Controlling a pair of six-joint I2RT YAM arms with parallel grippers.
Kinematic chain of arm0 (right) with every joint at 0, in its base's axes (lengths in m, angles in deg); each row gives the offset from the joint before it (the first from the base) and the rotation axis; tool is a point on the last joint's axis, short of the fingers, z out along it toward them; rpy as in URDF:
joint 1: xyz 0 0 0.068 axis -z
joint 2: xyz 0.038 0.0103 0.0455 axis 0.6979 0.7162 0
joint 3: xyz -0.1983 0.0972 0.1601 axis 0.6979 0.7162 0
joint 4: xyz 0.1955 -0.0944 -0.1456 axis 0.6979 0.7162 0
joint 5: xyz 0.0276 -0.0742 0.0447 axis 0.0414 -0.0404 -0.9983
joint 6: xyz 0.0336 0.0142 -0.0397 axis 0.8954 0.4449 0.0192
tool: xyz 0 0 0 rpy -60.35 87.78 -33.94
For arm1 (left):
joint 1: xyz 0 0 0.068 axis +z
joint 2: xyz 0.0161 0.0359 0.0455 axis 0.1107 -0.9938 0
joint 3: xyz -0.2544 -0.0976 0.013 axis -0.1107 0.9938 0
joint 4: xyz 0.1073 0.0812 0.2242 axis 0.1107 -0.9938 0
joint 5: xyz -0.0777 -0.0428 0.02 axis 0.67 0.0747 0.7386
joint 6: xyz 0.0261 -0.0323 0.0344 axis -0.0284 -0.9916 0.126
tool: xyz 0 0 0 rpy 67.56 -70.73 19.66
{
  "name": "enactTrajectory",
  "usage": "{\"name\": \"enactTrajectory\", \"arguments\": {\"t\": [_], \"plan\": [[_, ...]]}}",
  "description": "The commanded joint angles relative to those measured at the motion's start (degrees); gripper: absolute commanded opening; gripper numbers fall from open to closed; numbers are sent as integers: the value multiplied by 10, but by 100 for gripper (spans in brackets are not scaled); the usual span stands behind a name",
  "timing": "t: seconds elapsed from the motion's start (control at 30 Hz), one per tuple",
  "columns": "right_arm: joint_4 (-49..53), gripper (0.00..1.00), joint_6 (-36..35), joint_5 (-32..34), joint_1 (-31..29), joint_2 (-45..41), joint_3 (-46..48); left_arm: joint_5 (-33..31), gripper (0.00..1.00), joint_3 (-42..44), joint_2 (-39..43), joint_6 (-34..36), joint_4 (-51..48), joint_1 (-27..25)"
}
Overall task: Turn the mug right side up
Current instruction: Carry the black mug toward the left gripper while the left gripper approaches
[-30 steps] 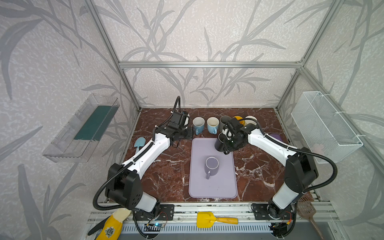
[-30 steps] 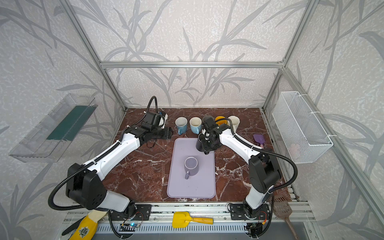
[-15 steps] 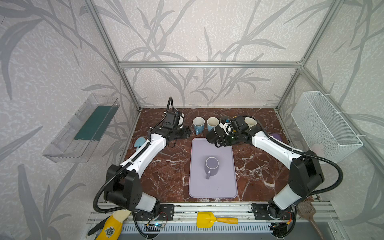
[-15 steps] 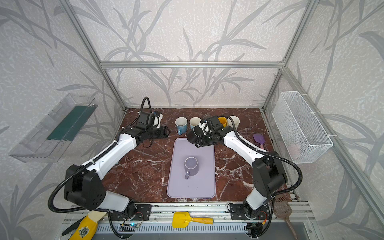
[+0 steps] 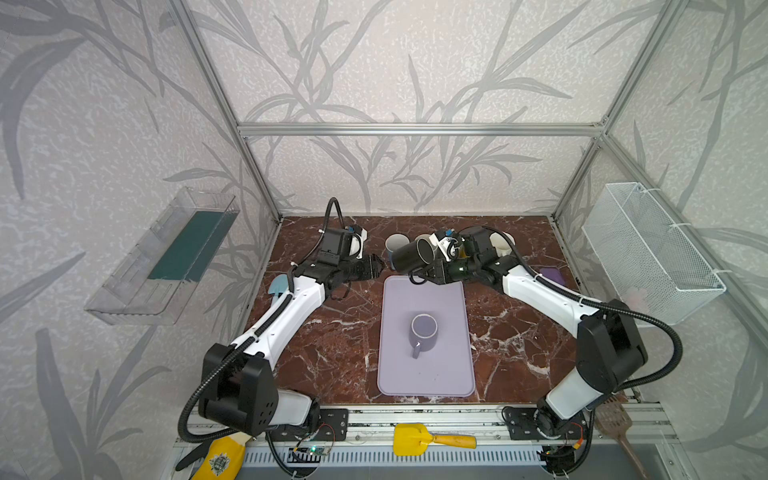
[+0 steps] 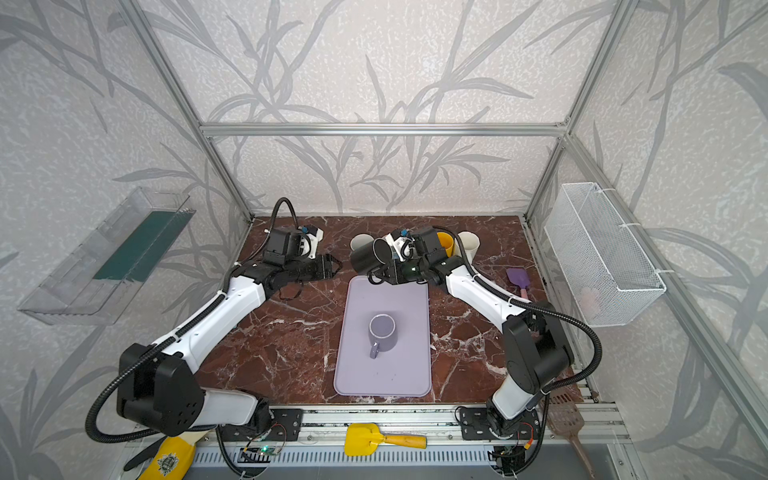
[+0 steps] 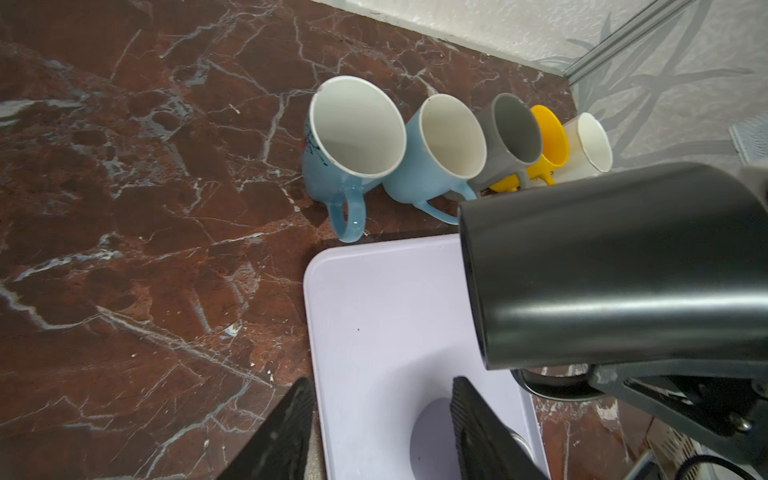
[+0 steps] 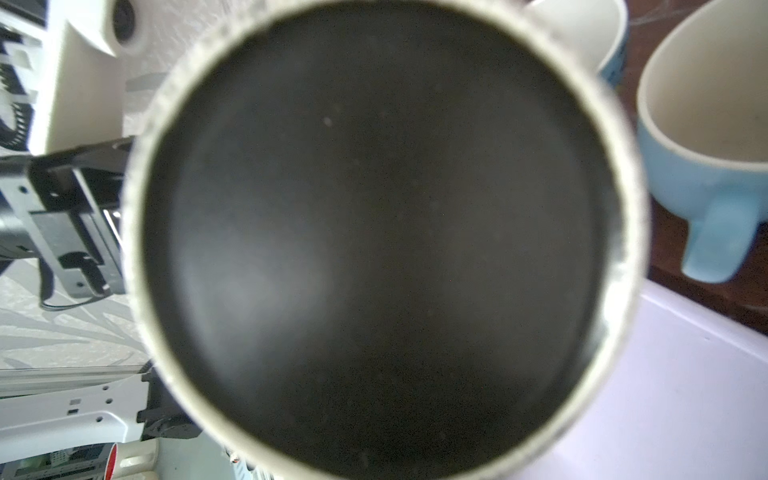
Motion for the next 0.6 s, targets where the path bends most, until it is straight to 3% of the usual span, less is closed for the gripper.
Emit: {"name": "enactTrajectory", "arguments": {"t": [0.0,0.2,0.57], "plan": [[-124,0,27,-64,4,-8,-1,42,55,6,23,12,23,7],[-225,0,88,-111,12,-5,6,105,53,-9,34,27,44,25],[-349,0,171,-160,19,-5,4,276,52,15,43,-21,158,43]]}}
